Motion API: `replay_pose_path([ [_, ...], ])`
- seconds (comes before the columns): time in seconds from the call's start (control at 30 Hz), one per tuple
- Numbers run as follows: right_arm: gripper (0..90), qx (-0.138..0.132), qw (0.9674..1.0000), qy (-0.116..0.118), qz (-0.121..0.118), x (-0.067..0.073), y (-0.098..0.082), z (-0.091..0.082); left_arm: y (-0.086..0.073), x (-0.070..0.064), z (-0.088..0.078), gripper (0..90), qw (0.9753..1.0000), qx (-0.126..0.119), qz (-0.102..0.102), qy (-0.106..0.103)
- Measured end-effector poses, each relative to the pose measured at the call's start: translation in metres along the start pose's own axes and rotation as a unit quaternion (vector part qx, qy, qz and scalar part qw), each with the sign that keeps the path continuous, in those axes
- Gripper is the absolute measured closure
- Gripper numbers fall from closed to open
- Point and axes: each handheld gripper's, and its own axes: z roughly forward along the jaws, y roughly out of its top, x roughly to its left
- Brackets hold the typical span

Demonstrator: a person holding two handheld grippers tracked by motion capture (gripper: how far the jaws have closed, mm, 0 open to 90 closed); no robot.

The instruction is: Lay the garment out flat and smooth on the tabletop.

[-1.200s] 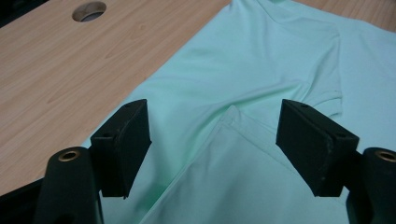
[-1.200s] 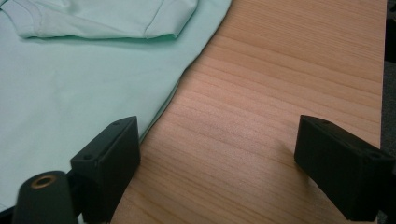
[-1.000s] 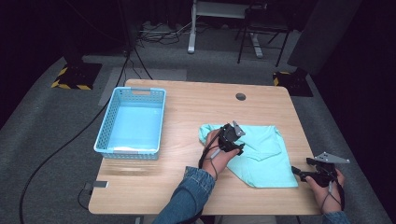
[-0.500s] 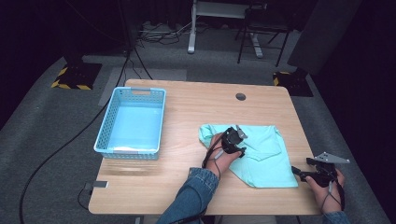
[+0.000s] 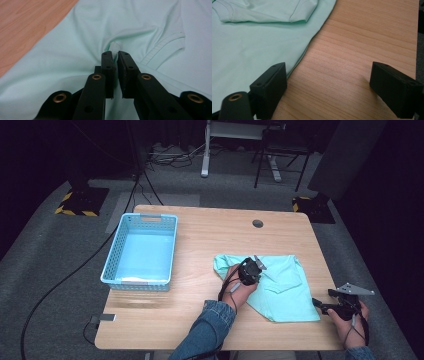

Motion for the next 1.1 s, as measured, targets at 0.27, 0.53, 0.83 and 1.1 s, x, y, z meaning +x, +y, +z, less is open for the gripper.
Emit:
replay_pose_path([
  [0.27, 14.3, 0.000, 1.0000, 0.000, 0.000, 0.000, 0.000, 0.000, -0.003, -0.013, -0.026, 86.6, 0.9997, -0.018, 0.016, 0.009],
  [0.53, 14.3, 0.000, 1.0000, 0.000, 0.000, 0.000, 0.000, 0.000, -0.013, -0.019, -0.052, 85.2, 0.9993, -0.031, 0.020, 0.013],
  [0.83, 14.3, 0.000, 1.0000, -0.001, 0.001, 0.000, 0.000, 0.000, -0.033, -0.022, -0.075, 87.2, 0.9990, -0.041, 0.007, 0.018],
  [1.1, 14.3, 0.000, 1.0000, -0.001, 0.001, 0.000, 0.000, 0.000, -0.056, -0.027, -0.103, 87.1, 0.9981, -0.056, -0.004, 0.026],
])
